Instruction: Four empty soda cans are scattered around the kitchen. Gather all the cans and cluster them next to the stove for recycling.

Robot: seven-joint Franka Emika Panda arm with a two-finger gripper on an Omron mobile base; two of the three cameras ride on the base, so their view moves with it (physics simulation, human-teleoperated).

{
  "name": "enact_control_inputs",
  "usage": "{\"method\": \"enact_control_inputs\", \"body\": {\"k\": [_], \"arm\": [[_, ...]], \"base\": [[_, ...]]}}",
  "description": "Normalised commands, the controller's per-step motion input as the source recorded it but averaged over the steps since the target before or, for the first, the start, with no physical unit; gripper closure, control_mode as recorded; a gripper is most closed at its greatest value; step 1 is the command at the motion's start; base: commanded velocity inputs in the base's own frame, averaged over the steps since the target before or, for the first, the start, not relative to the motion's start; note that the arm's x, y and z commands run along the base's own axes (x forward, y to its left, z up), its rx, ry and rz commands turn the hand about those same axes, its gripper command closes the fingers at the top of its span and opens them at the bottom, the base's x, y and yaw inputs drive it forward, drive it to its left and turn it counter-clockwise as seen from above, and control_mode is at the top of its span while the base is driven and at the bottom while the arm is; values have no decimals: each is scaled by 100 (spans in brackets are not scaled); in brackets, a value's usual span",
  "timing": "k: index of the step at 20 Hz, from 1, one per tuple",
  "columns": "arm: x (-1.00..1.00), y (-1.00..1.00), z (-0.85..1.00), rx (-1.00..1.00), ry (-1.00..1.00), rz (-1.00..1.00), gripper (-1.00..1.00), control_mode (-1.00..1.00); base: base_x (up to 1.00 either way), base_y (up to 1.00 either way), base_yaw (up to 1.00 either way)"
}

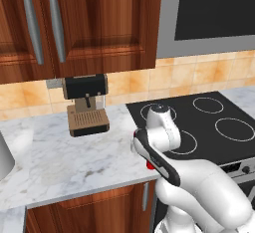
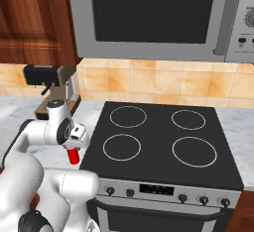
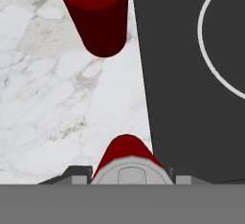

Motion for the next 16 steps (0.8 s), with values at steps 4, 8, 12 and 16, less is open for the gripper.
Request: {"method": "enact_control_inputs", "body": {"k": [4, 8, 12, 16], "arm": [[11, 2, 0, 0, 0, 0, 100, -100], [23, 0, 0, 0, 0, 0, 100, -100], [16, 1, 0, 0, 0, 0, 100, -100], [11, 9, -3, 0, 0, 0, 100, -100]], "base": [[0, 0, 0], [0, 0, 0], [0, 0, 0], [0, 0, 0]]}}
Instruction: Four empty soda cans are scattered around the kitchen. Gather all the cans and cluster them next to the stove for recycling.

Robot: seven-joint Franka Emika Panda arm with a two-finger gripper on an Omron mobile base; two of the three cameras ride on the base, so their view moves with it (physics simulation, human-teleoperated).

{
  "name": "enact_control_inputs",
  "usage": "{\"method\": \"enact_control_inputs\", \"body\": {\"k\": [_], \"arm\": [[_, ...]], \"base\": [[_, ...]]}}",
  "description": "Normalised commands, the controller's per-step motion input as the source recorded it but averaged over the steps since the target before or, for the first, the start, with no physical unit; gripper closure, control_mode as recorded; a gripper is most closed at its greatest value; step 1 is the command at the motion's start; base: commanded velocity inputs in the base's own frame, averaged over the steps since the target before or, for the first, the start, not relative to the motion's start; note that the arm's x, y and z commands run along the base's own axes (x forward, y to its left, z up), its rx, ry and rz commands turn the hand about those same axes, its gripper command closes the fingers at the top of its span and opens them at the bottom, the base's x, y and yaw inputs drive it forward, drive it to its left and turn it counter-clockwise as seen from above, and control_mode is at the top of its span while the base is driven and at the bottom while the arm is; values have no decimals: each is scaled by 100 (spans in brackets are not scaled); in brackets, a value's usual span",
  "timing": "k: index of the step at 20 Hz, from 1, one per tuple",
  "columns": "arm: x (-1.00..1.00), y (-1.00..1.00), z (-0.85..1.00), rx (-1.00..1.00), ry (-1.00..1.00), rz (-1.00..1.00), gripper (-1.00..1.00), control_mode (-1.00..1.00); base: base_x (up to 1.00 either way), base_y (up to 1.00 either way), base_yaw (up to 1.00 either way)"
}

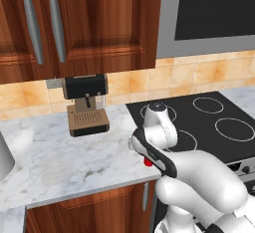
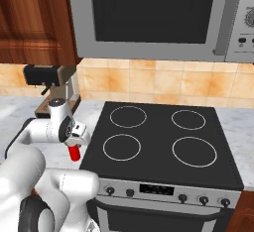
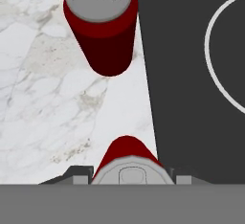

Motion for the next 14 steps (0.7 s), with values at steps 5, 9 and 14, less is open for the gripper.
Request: {"method": "enact_control_inputs", "body": {"k": [5, 9, 14], "arm": [[4, 0, -25, 0, 0, 0, 100, -100], [0, 0, -30, 0, 0, 0, 100, -100], [0, 0, -9, 0, 0, 0, 100, -100]], "base": [[0, 0, 0], [0, 0, 0], [0, 0, 0]]}}
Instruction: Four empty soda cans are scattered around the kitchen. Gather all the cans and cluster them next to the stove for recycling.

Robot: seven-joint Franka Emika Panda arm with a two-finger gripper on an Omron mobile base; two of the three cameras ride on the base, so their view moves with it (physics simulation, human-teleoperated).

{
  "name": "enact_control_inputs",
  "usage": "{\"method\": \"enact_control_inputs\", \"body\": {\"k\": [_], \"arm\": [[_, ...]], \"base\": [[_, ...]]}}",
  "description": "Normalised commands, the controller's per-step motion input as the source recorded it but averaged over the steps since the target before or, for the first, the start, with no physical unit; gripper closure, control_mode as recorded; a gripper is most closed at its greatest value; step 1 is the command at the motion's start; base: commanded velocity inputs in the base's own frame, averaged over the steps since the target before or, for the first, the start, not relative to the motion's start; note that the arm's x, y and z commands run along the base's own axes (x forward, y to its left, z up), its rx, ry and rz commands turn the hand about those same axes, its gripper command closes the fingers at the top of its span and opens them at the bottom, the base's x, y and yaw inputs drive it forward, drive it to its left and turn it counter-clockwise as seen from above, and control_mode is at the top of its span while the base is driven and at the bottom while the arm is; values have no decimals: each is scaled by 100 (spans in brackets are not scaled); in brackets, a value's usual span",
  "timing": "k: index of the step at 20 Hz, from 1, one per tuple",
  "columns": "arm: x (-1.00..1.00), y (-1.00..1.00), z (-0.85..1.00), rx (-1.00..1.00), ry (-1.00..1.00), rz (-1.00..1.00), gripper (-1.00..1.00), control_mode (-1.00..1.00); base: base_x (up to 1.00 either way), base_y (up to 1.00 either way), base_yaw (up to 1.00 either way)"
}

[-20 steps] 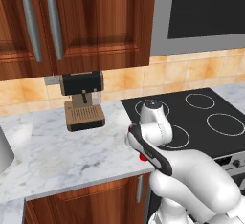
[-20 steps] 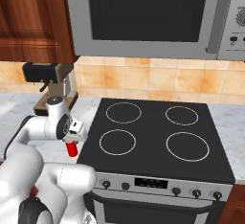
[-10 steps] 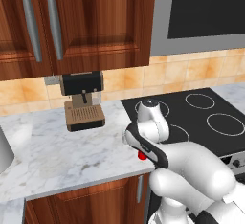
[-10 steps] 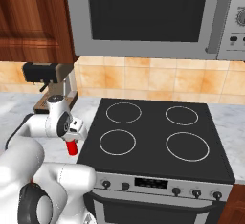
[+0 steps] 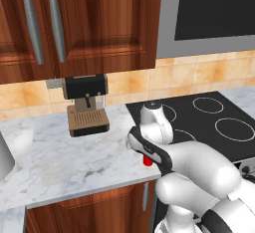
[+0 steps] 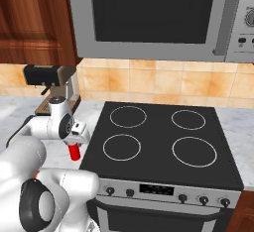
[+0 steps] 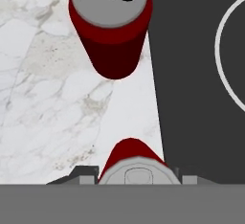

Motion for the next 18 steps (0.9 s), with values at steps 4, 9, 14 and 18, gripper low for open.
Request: {"method": "enact_control_inputs", "body": {"k": [4, 9, 14, 18], "arm": [[0, 0, 0, 0, 0, 0, 100, -100], [0, 0, 0, 0, 0, 0, -100, -100], [0, 0, 0, 0, 0, 0, -100, -100], [5, -20, -1, 0, 0, 0, -100, -100]], "base": [[0, 0, 0], [0, 0, 0], [0, 0, 0], [0, 0, 0]]}}
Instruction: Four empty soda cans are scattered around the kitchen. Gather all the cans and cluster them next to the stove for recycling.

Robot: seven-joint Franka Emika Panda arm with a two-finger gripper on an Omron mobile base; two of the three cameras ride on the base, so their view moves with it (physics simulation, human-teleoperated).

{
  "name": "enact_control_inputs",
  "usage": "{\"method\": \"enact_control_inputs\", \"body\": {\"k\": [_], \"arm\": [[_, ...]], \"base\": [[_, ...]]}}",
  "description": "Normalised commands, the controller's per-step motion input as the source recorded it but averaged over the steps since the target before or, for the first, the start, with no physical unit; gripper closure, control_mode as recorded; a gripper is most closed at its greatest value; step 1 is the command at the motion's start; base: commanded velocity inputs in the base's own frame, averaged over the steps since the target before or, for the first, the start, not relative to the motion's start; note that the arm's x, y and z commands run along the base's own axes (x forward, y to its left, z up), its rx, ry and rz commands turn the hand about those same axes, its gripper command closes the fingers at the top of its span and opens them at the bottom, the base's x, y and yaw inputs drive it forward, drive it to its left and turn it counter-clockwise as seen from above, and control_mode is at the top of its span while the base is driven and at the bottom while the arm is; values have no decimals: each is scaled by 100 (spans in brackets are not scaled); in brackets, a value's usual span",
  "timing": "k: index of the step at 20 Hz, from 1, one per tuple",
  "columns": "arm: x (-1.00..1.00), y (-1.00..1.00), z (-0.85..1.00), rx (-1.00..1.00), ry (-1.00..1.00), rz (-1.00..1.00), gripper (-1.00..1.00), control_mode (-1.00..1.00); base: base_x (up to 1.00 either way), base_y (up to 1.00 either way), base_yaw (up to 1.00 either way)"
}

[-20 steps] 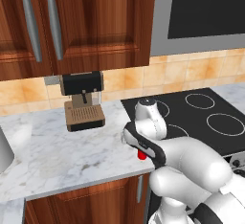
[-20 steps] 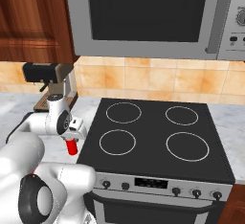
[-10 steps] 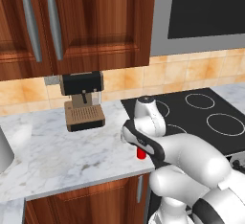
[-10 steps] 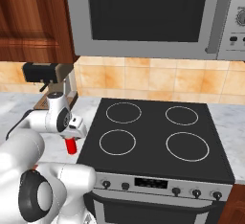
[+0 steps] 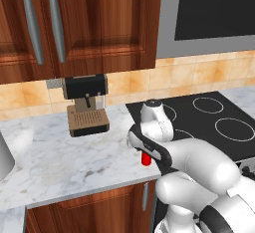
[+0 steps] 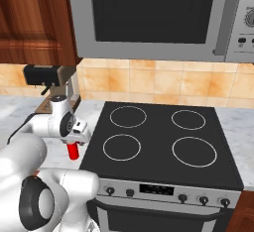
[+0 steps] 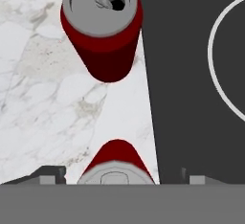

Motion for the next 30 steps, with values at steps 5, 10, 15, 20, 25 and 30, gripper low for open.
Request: {"method": "enact_control_inputs", "body": {"k": [5, 10, 15, 20, 25, 30], "arm": [[1, -29, -2, 0, 0, 0, -100, -100], [0, 3, 40, 0, -1, 2, -100, -100], [-2, 31, 45, 0, -1, 5, -100, -100], [-55, 30, 45, 0, -6, 4, -100, -100], [-100, 5, 13, 1, -18, 1, -100, -100], [-100, -10, 0, 3, -15, 0, -100, -100]], "base": [[0, 0, 0], [0, 0, 0], [0, 0, 0], [0, 0, 0], [0, 0, 0], [0, 0, 0]]}}
